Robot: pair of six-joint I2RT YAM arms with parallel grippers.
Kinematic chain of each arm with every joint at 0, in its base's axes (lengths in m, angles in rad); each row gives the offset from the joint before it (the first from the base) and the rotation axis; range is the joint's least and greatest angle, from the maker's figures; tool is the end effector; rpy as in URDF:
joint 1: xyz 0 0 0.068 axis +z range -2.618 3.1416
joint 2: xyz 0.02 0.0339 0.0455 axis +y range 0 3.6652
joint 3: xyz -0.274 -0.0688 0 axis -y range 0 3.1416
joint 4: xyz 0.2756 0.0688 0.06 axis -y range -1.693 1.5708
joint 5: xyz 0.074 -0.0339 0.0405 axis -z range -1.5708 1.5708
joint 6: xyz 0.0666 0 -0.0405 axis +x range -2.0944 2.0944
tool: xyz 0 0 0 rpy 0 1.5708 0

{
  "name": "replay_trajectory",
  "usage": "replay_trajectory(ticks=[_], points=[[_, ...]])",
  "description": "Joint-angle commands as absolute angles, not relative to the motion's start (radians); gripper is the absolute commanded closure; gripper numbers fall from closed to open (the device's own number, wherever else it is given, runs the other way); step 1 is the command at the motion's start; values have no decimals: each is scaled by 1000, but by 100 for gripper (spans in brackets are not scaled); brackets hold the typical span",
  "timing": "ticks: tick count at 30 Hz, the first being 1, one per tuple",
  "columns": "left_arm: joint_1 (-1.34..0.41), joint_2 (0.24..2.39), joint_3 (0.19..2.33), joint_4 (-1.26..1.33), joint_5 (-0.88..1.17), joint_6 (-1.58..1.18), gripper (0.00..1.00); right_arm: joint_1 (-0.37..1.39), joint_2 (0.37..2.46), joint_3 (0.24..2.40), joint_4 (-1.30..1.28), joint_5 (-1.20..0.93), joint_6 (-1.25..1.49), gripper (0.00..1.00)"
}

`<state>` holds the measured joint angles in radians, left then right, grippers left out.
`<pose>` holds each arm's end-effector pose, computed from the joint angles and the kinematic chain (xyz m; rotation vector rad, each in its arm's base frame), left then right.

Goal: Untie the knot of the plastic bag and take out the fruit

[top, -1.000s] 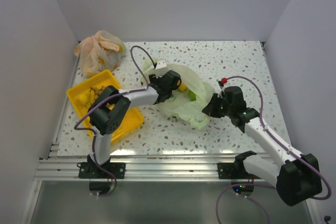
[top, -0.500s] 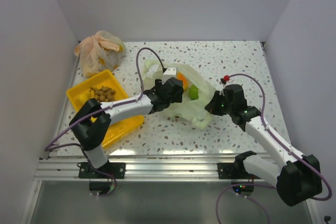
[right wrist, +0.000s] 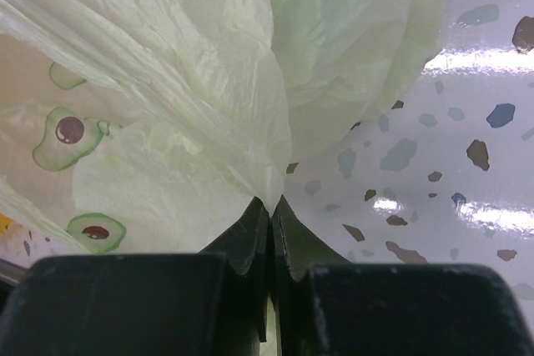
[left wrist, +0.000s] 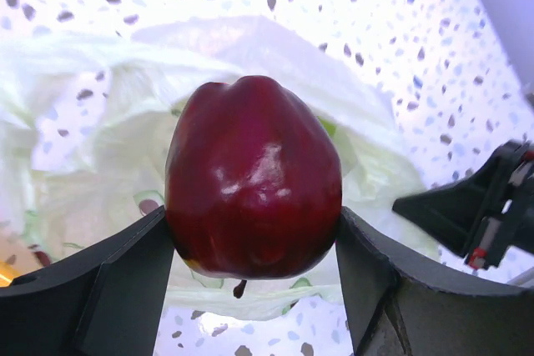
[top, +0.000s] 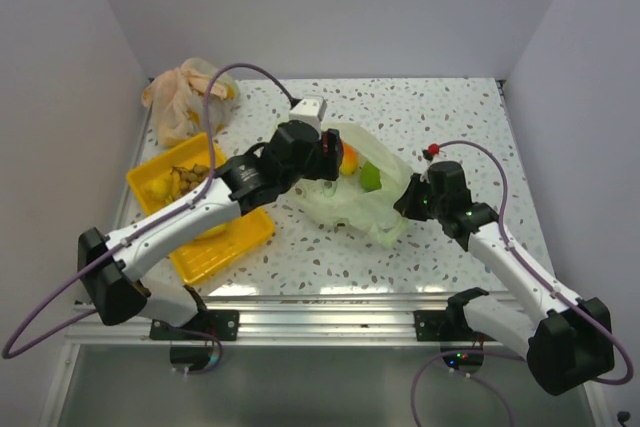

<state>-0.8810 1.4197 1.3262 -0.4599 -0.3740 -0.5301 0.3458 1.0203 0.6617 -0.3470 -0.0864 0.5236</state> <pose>0.2571 -0.2734 0.3469 0.1486 2.1098 -0.4576 0.2451 0.0944 0.2155 0.1608 2.3294 0.5455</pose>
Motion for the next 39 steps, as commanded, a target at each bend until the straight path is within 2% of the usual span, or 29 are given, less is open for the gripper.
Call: replay_trajectory(ticks=[1,9,15,19,25,28,29,31,32,34,35,36,39], points=[[-821,1342,1420,-583,-399,-502,81,342,1000,660,-354,-58,512,100],[-445,1226,1257,-667,-404,-538,82,342,983,660,-374,-69,508,100],[-279,1175,1062,-664,-292,-552,82,342,976,655,-382,-74,503,100],[-270,1152,962,-678,-148,-580,80,342,985,663,-390,-78,500,100],[-270,1074,804,-735,-26,-601,68,342,980,666,-396,-74,494,100],[-270,1025,756,-753,-31,-612,59,341,985,669,-400,-72,486,100],[-270,1014,741,-752,-32,-611,49,342,985,670,-402,-68,482,100],[-270,999,738,-752,-34,-612,38,342,986,672,-406,-63,479,100],[-270,997,739,-750,-32,-609,27,342,985,673,-410,-61,476,100],[-270,993,744,-741,-25,-600,15,342,986,678,-414,-63,466,100],[-270,992,752,-735,-18,-591,5,342,986,684,-419,-61,456,97],[-270,988,756,-732,-5,-585,1,342,986,690,-425,-58,451,83],[-272,967,776,-704,23,-560,0,342,980,712,-449,-49,430,66]])
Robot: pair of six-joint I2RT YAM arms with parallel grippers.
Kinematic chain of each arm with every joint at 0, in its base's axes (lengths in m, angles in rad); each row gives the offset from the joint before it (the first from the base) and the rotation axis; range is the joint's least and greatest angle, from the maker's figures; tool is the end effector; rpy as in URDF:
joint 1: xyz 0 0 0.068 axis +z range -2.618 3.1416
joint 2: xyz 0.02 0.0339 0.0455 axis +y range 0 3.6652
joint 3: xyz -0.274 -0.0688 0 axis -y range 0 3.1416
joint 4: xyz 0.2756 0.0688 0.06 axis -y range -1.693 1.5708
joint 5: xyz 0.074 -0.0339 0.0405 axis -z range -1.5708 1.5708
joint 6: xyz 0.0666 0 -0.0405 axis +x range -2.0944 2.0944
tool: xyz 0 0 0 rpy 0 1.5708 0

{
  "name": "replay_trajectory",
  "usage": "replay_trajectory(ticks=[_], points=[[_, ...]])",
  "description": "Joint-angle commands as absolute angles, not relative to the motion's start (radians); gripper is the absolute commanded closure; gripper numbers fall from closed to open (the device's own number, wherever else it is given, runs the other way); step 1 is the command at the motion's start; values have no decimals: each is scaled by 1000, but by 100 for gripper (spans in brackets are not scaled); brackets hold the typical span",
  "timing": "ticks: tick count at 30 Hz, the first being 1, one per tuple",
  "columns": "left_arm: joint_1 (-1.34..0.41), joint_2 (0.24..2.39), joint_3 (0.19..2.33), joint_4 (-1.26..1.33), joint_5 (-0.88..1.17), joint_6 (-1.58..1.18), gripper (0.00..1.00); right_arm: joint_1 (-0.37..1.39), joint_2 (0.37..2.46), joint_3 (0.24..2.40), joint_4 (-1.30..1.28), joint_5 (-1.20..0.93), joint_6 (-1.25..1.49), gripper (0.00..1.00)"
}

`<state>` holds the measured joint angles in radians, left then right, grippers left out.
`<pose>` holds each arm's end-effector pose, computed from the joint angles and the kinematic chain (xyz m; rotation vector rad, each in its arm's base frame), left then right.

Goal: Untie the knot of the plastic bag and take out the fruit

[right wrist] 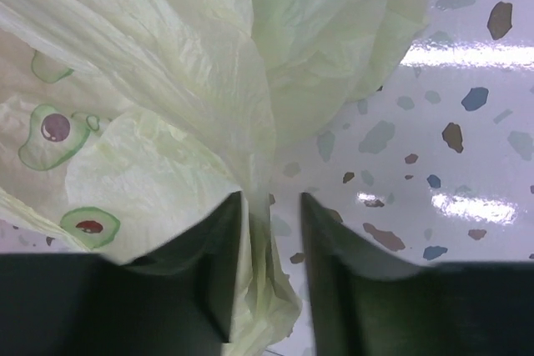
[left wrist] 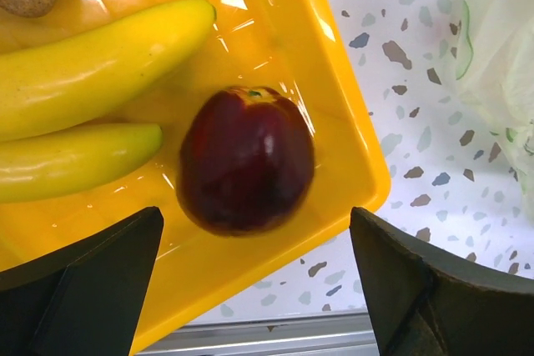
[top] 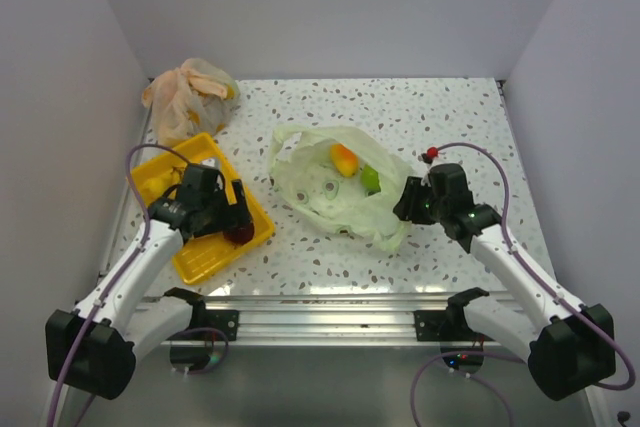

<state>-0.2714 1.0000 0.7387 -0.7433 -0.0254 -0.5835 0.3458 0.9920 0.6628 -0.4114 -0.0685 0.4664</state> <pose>0.2212 -0.0598 0.2122 -0.4138 2.5686 -0.2837 0.2374 0.0904 0.2158 0.1066 2.3578 0.4851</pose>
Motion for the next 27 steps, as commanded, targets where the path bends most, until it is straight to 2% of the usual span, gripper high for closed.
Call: replay_trajectory(ticks=[1,7,12,16,21,27], points=[[-272,959,791,-701,26,-549,0,342,977,718,-465,-45,425,54],[-273,879,853,-608,110,-529,0,342,986,813,-544,-49,364,19],[-340,887,910,-493,154,-564,0,342,1046,948,-584,-54,327,3],[-535,974,969,-373,68,-595,0,344,1155,1043,-565,-72,368,2],[-676,1159,1000,-209,3,-604,0,353,1259,1094,-511,-74,403,1],[-816,1380,1017,-48,-78,-591,0,365,1411,1129,-552,50,371,1]])
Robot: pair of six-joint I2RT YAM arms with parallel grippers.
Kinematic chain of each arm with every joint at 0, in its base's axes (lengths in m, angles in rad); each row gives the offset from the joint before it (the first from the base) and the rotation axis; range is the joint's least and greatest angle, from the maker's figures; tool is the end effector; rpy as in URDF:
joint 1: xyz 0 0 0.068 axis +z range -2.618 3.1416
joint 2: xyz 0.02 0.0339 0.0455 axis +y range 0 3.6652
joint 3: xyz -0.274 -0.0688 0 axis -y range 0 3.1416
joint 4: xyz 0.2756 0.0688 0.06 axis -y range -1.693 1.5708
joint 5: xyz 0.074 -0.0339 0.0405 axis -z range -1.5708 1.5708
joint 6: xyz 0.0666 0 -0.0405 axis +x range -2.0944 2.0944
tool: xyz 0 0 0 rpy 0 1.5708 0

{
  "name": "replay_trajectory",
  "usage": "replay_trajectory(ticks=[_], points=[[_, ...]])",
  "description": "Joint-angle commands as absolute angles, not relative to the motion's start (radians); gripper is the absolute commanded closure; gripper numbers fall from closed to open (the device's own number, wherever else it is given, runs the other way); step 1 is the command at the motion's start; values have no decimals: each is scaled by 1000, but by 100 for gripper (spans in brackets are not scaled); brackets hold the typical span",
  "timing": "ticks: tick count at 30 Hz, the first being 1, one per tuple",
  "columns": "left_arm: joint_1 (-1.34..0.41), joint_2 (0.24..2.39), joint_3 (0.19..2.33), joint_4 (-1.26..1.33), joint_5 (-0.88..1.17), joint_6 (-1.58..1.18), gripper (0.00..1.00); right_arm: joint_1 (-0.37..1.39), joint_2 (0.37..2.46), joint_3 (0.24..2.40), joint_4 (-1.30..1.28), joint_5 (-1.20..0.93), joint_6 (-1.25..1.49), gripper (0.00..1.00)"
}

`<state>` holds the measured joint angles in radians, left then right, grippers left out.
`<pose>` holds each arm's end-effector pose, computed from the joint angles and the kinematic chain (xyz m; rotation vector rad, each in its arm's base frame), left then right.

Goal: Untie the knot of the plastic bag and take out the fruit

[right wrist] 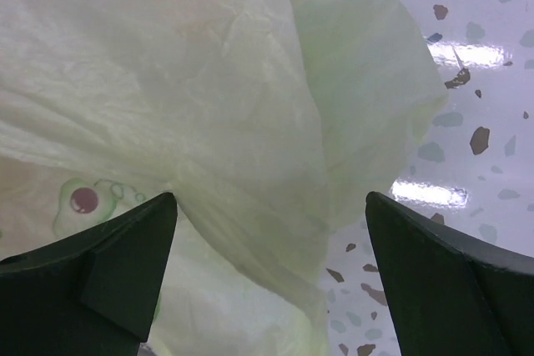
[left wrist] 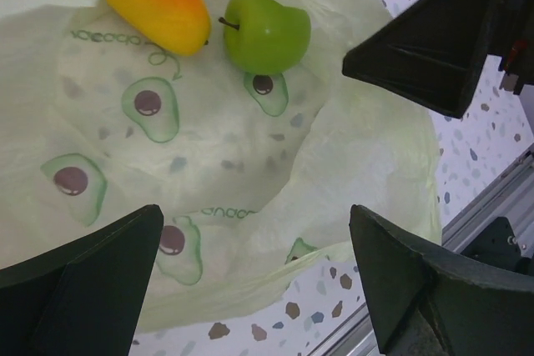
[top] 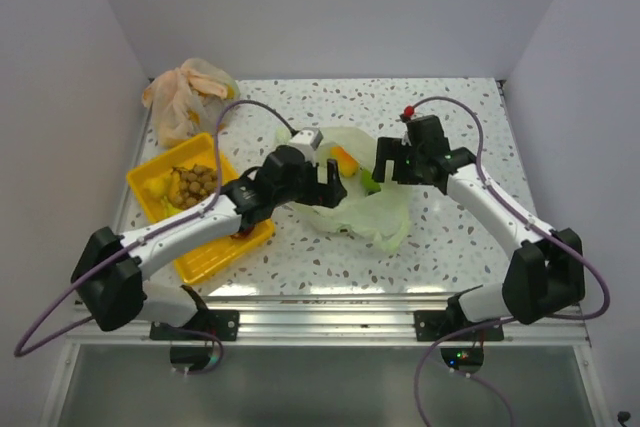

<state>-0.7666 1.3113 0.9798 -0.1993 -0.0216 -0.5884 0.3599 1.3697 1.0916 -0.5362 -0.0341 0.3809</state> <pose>0.2539 -0.2425 0.2742 0.1824 2.1949 -0.7719 0.3204 0.1230 0.2618 0.0090 2.4203 0.3866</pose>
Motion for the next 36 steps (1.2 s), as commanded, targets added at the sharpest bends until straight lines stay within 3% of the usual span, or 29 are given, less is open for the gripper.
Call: replay_trajectory(ticks=[1,7,10,14,15,18,19,29,33,36], points=[[-845,1406,1012,-20,-80,-592,0,365,1420,1123,-542,83,368,1],[-913,1565,954,51,-98,-630,0,350,1483,1058,-431,179,370,3],[-914,1595,910,87,-94,-647,0,342,1531,1054,-387,172,350,16],[-923,1629,884,117,-66,-657,0,337,1571,1063,-373,178,315,51],[-923,1635,877,123,-58,-661,0,339,1571,1065,-374,160,307,69],[-925,1629,847,158,-73,-692,0,341,1528,1078,-373,89,278,94],[-923,1623,830,181,-83,-699,0,342,1511,1084,-370,63,272,97],[-923,1545,729,271,-195,-778,0,584,1375,1181,-442,-5,265,100],[-922,1554,712,284,-198,-798,0,588,1319,1120,-414,-2,270,100],[-922,1559,715,290,-190,-802,0,584,1316,1060,-428,116,268,100]])
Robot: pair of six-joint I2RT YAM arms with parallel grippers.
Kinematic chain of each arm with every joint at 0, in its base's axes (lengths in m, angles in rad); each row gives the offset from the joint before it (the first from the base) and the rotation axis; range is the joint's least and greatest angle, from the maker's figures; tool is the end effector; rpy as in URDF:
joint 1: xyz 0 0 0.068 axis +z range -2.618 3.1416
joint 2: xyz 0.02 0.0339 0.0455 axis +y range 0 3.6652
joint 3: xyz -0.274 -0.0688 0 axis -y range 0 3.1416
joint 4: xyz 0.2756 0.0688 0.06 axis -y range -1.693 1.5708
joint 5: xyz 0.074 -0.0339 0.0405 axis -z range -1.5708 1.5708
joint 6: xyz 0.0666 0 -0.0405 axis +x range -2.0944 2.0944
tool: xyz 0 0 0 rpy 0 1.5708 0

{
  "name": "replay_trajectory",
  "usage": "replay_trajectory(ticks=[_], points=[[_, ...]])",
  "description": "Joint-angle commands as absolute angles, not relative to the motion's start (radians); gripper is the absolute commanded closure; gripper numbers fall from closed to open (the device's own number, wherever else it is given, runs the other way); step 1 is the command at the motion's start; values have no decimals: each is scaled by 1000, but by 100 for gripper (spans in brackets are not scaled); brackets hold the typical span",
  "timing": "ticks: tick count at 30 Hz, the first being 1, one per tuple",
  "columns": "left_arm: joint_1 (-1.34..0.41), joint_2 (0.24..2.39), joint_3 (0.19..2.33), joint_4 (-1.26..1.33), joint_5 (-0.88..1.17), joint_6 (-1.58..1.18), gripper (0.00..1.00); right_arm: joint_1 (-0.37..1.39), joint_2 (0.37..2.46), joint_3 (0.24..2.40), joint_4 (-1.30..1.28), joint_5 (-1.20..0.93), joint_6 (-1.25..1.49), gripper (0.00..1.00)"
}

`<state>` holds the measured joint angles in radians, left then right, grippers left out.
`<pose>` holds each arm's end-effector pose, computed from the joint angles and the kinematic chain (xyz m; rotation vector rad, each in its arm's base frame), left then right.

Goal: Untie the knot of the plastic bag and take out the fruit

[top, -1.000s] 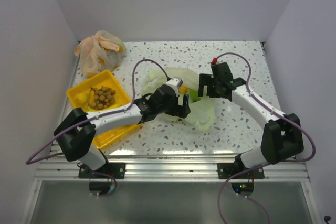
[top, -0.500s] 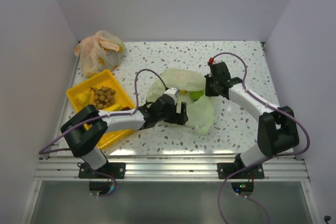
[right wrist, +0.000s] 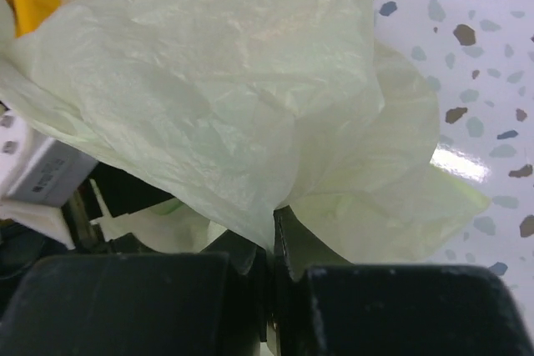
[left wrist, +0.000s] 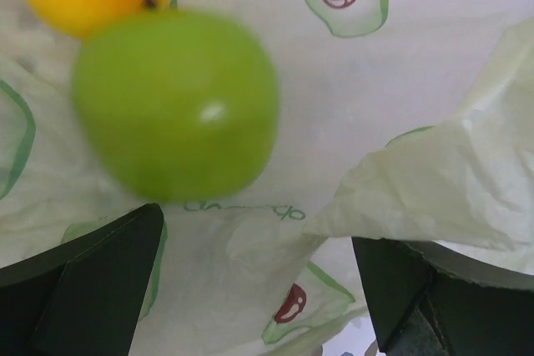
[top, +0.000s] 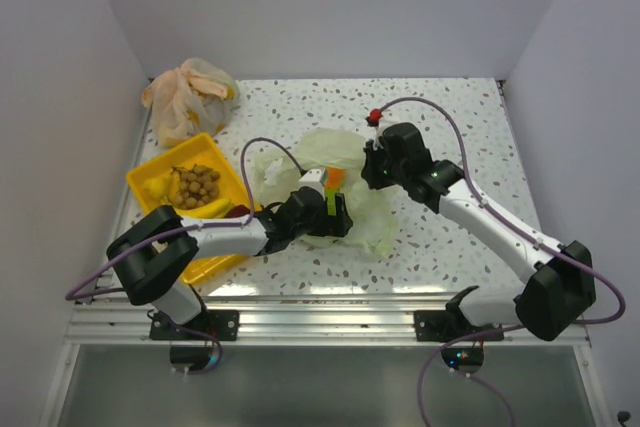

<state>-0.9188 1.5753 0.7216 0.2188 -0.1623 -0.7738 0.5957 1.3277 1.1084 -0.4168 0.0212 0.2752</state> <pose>0.2270 -0.2797 0.1363 0.0724 2.3027 -0.7471 0.2898 0.1948 0.2945 -0.3464 2.2185 0.4564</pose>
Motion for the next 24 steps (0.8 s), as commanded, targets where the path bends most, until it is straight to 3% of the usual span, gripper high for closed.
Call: replay_trajectory(ticks=[1,16,24], points=[[-922,1557,715,294,-189,-801,0,581,1316,1024,-416,133,273,100],[-922,1398,724,148,-370,-853,0,509,1428,911,-373,129,362,100],[-923,1448,854,18,-525,-758,0,508,1388,963,-382,69,373,100]])
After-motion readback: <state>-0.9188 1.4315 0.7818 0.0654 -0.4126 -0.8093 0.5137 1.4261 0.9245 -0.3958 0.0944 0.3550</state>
